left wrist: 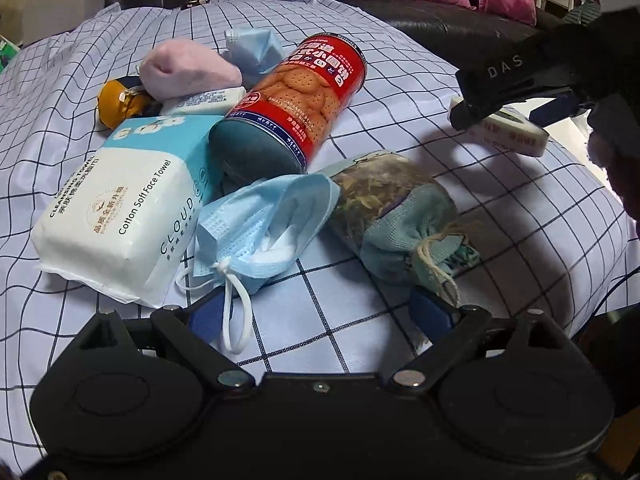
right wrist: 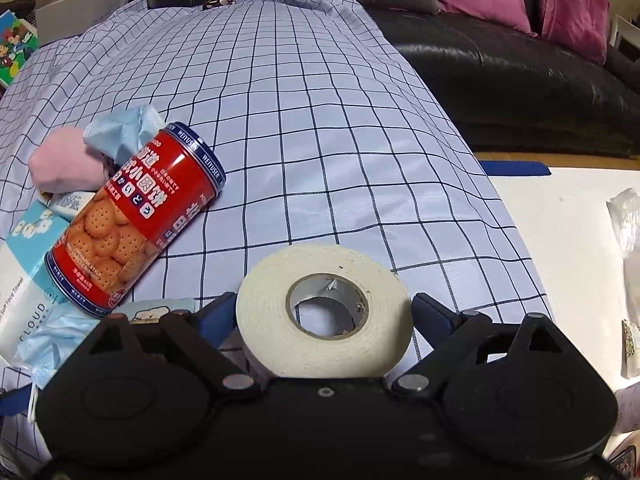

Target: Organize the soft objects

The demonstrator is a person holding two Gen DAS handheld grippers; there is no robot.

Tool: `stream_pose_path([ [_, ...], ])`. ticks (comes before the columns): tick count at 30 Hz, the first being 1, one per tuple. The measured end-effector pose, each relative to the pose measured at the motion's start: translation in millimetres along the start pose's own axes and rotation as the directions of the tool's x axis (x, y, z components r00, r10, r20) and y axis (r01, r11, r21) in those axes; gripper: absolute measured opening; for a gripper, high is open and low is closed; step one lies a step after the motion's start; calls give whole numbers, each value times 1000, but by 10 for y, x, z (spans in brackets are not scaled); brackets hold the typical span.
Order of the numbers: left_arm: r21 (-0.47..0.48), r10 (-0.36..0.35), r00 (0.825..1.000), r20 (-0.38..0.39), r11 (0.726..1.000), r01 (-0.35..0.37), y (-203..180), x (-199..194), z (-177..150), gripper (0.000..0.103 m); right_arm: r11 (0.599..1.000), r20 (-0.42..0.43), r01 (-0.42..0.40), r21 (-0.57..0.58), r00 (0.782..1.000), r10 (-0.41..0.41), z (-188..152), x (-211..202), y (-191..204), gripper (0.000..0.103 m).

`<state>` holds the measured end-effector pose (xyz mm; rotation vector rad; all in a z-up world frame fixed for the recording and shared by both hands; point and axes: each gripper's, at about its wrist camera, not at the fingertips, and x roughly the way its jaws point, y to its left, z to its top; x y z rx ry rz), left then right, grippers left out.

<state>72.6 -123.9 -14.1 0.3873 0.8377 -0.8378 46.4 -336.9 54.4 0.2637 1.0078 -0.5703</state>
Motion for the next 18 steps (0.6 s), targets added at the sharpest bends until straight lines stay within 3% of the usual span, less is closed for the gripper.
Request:
stream_pose_path([
  [7,-61,-23,999,-28,998,21,14,-111,22,91,999,4,-30,14,1000,30,38,-82,-15,93],
  [18,-58,-4,998,65,998,8,-104,-406,228,92,993,17,-73,89,997,72,86,-205,-199,93],
])
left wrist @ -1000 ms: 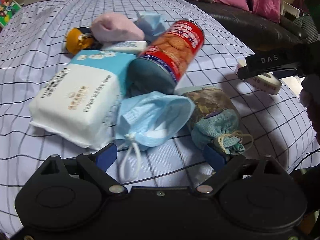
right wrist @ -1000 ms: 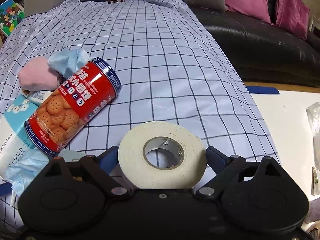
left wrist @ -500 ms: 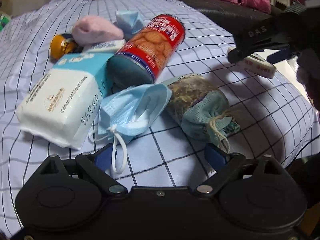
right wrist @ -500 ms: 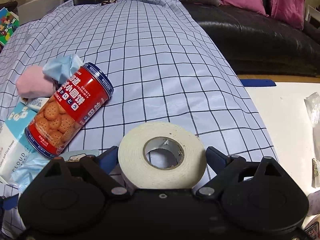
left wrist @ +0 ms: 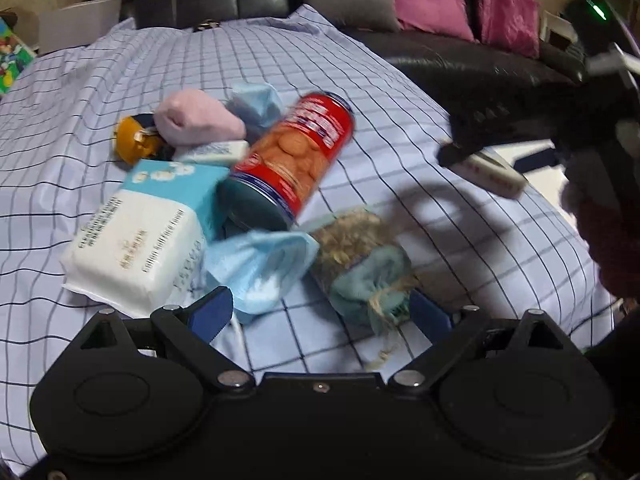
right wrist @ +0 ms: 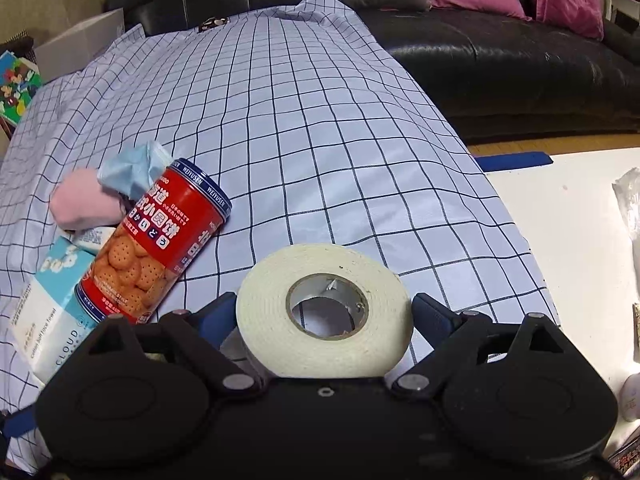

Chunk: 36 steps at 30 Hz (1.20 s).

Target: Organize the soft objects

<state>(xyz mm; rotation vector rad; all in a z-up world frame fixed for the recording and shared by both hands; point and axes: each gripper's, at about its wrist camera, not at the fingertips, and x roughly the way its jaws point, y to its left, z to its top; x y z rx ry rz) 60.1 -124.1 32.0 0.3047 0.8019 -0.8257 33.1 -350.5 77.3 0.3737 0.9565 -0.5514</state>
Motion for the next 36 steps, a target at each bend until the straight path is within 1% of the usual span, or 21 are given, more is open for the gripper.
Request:
stream_pose_path([
  [3,-24,27,1000,0,999,-27,105,-2,39,91,1000,6,-11,8,1000,11,9,-27,-23,93],
  [6,-37,80,996,-31,996,-81,210,74,80,91,1000,13,-18,14,1000,18,20,-48,-28,93],
  [8,-38,81,995,-54,996,-83,251,134,106,91,1000,17,-22,15,1000,21,21,-61,-27,93],
  [10,-35,80,995,-61,996,-82,257,186,135,91,1000,18,-24,15,1000,24,22,-66,-25,93],
  [13,-28,117,989,-86,992,-119,242,332,191,91,1000,17,-25,15,1000,24,16,-71,-22,93],
  [17,-36,119,985,-126,992,-124,248,556,228,91,1000,13,-25,6,1000,25,7,-64,-5,93],
  [20,-53,99,986,-135,993,-107,248,636,255,91,1000,13,-27,-2,1000,27,6,-59,9,93],
  [23,-81,60,988,-145,994,-73,233,657,284,91,1000,12,-31,-5,999,31,13,-55,22,93],
  [25,-79,44,989,-145,995,-55,187,642,292,90,999,14,-34,-5,999,34,19,-57,26,93],
  [27,-63,66,989,-131,995,-75,126,586,304,90,999,14,-36,-3,999,36,20,-63,28,93],
  [29,-83,67,993,-95,994,-75,117,472,324,90,999,16,-36,2,999,36,23,-68,18,93],
  [32,-116,41,997,-70,992,-49,99,330,376,90,999,14,-35,13,999,35,36,-69,3,93],
  [36,-95,-19,997,-80,995,11,-73,271,408,90,999,18,-34,25,999,33,54,-77,-20,94],
])
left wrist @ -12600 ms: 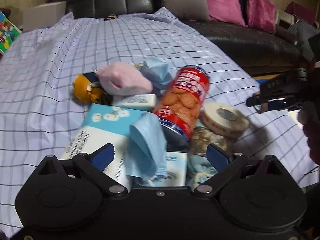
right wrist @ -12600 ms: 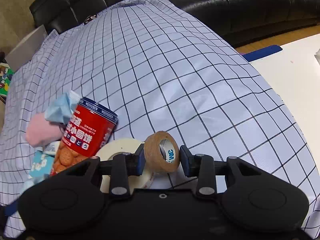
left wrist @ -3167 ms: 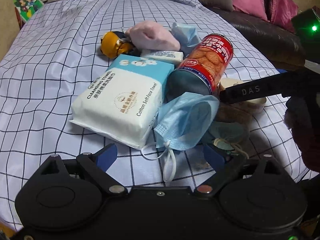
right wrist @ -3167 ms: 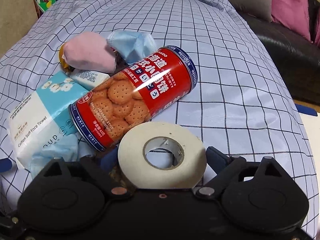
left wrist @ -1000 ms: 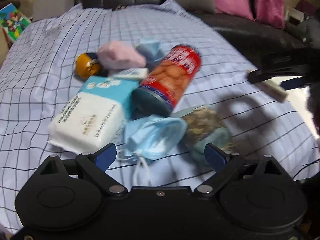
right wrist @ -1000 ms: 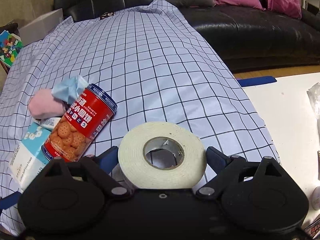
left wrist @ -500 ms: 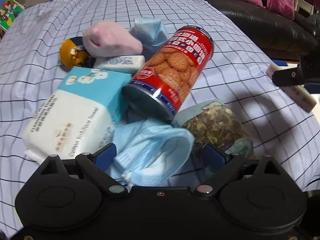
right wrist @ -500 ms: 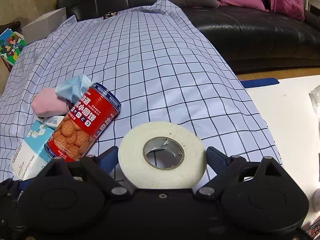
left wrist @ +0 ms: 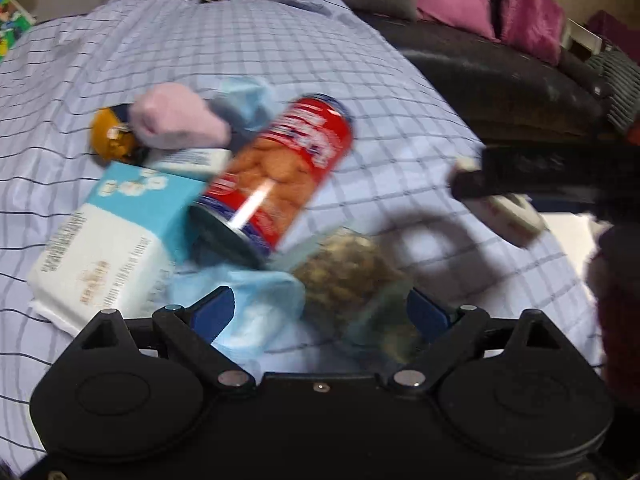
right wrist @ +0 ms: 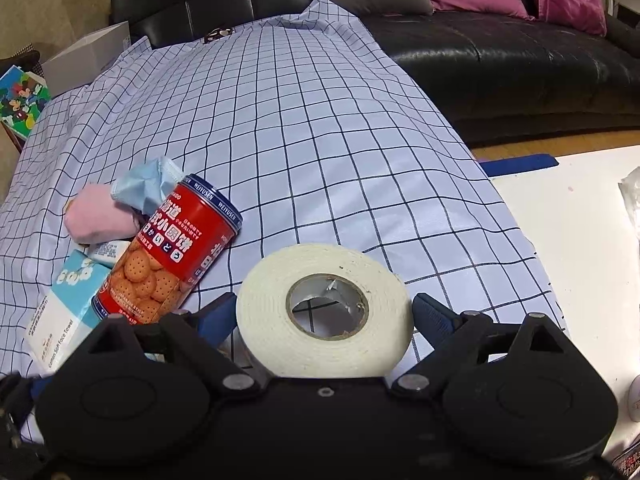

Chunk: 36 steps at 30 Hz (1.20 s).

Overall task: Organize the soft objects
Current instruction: 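Lower the left gripper onto the clear seed bag with green pouch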

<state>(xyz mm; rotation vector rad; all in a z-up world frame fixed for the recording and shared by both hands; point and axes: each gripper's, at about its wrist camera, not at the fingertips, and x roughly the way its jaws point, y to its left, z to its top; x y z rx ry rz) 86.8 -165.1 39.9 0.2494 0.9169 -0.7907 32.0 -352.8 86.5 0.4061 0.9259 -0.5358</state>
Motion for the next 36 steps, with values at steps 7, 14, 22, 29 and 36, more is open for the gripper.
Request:
stream_pose_path([
  [7,-29,-89,992,-85,996,86,-276,202,-33,90,999,2,11,47,1000,-11,31,-11,-117,94],
  [14,-85,-72,988,-139,995,60,-304,517,34,90,997,4,14,72,1000,-14,47,-22,-183,94],
  [22,-165,-63,982,-179,986,33,-93,779,209,87,997,4,16,77,1000,-16,60,-24,-199,94],
  [29,-94,-35,989,-146,995,21,-233,692,207,48,995,4,34,91,999,-35,64,-7,-259,94],
  [36,-58,-87,988,-125,995,80,-361,395,145,47,987,-3,75,144,997,-76,72,18,-412,93],
])
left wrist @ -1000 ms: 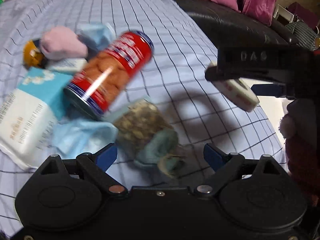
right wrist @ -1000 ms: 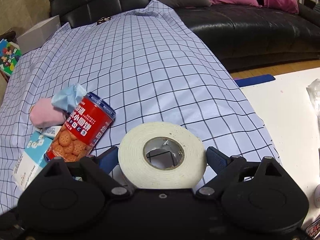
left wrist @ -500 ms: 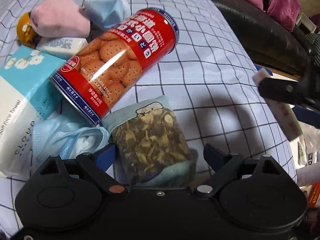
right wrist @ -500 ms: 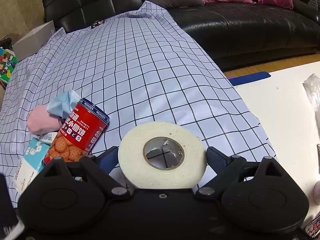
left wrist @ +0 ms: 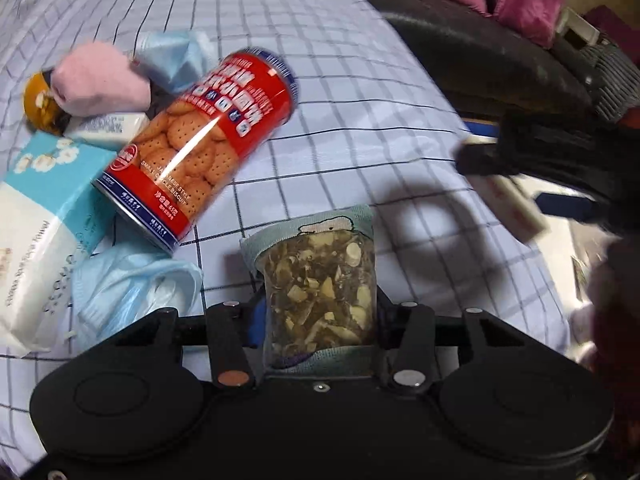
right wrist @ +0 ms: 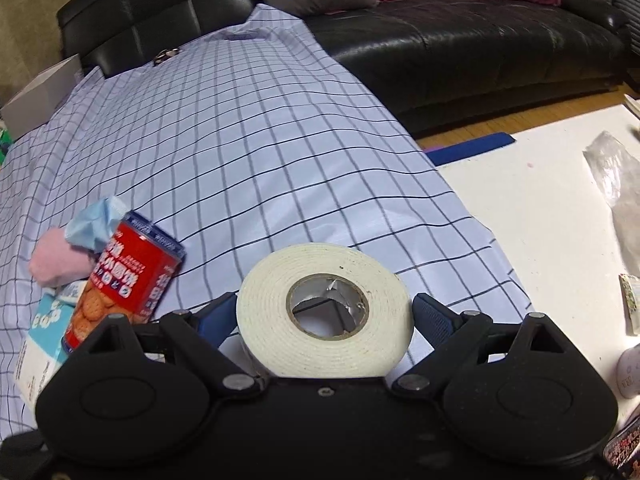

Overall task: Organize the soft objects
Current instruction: 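Lower the left gripper onto the clear seed bag with green pouch, then carry the seed bag and white tape roll over the woven basket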

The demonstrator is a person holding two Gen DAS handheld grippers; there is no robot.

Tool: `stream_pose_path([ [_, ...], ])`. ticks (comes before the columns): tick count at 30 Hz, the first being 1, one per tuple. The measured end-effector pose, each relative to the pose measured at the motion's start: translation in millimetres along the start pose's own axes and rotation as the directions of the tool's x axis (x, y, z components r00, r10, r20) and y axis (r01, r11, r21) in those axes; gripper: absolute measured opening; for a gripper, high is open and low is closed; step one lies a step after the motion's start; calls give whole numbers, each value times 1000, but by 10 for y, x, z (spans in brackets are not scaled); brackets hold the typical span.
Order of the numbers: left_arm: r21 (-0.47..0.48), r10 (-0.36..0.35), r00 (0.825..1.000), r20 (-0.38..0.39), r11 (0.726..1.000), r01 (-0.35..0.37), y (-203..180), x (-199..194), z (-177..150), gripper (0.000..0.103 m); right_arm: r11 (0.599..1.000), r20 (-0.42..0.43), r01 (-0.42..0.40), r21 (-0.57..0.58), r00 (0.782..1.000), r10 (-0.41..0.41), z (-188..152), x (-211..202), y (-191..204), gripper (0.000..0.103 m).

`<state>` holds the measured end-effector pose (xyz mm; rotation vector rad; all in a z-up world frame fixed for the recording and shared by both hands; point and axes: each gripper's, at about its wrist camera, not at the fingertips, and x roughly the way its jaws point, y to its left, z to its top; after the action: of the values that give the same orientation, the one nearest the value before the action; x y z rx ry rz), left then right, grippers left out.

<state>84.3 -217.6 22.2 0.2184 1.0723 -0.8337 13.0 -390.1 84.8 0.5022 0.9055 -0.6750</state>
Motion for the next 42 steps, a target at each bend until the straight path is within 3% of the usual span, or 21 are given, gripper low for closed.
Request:
stream_pose_path([
  [5,56,13,998,58,998,-16,-65,-400,-230,47,1000,-8,20,-4,1000,-20,-22,33,-6,93],
  [11,41,102,991,91,993,-106,142,-800,-609,48,998,-4,26,-53,1000,-26,-101,40,102,93],
  [15,-10,173,982,71,985,-173,379,-940,-885,48,995,20,16,-93,1000,-14,-179,-3,199,93],
  [19,-102,195,980,27,976,-191,640,-997,-1130,48,991,47,-8,-135,999,14,-303,-80,286,93],
  [24,-123,265,964,5,957,-263,773,-987,-1365,48,975,84,-50,-218,994,70,-623,-268,402,93],
  [34,-140,225,972,-63,963,-232,907,-946,-1605,48,954,59,-172,-244,980,192,-1637,-747,364,93],
  [42,-134,198,972,-126,967,-215,940,-938,-1757,48,917,-60,-215,-336,977,207,-2148,-1050,586,93],
])
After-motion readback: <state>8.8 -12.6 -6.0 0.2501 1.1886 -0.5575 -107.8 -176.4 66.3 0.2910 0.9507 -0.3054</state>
